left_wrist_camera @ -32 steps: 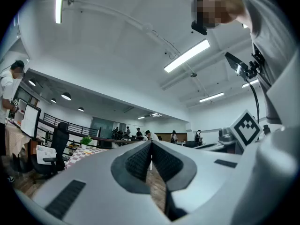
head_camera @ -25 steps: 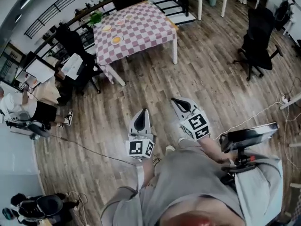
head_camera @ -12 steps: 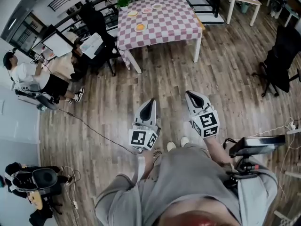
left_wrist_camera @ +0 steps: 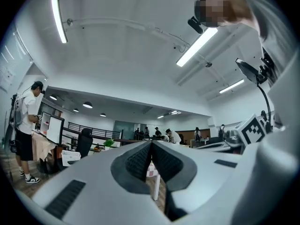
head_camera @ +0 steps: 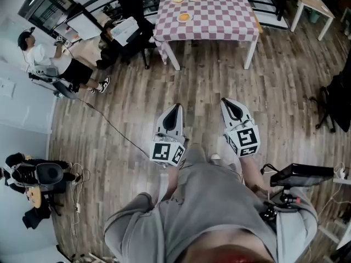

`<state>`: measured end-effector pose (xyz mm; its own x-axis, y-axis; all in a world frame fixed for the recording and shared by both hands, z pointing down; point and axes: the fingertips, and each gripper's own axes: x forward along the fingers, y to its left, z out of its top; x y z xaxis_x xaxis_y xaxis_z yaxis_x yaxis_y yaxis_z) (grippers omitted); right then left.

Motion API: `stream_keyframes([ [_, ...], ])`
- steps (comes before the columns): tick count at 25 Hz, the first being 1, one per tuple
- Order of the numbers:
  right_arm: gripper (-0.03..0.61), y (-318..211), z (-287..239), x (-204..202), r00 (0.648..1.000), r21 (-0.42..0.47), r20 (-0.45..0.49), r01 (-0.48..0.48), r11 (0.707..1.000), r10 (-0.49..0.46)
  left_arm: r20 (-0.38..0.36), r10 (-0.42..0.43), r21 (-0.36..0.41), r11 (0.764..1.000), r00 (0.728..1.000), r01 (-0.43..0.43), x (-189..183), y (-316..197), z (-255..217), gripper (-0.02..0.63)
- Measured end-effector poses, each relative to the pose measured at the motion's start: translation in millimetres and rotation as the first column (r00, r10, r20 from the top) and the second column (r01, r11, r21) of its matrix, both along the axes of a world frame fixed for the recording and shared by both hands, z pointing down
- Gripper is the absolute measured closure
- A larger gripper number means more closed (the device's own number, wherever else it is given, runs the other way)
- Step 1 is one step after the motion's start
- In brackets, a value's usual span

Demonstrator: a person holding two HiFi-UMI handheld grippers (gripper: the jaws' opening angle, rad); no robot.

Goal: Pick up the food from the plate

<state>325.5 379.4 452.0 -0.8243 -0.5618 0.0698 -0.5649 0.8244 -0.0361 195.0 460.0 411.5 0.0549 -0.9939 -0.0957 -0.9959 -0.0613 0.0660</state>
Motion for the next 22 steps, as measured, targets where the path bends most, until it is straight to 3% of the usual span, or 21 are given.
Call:
stream_keyframes([
  [4,0.565,-21.8,9.3,19.1,0.998,-0.038,0.061,0.01,0.999,-0.008,0.05,-0.012,-0.029,0.999,0.999,0.013,14.2,-16.6,15.7,0.604],
  [8,0.565,-35.3,16.6,12.8,0.999,-0.048,0.048,-0.011,0.999,0.014,0.041,-0.022,-0.013,1.0,0.999,0.023,-0.1,-24.9,17.2,0.604],
  [15,0.565,-67.7,18.5,-27.0,1.0,-0.038,0.023,-0.012,0.999,0.013,-0.048,-0.012,-0.007,1.0,0.999,0.011,-48.2,-65.7,26.6,0.604],
  [22,0.565,-107.8,21.4,-77.9,0.999,-0.02,-0.02,-0.03,0.999,0.03,-0.078,0.035,-0.012,0.999,0.996,-0.037,-87.9,-116.1,36.1,0.604],
])
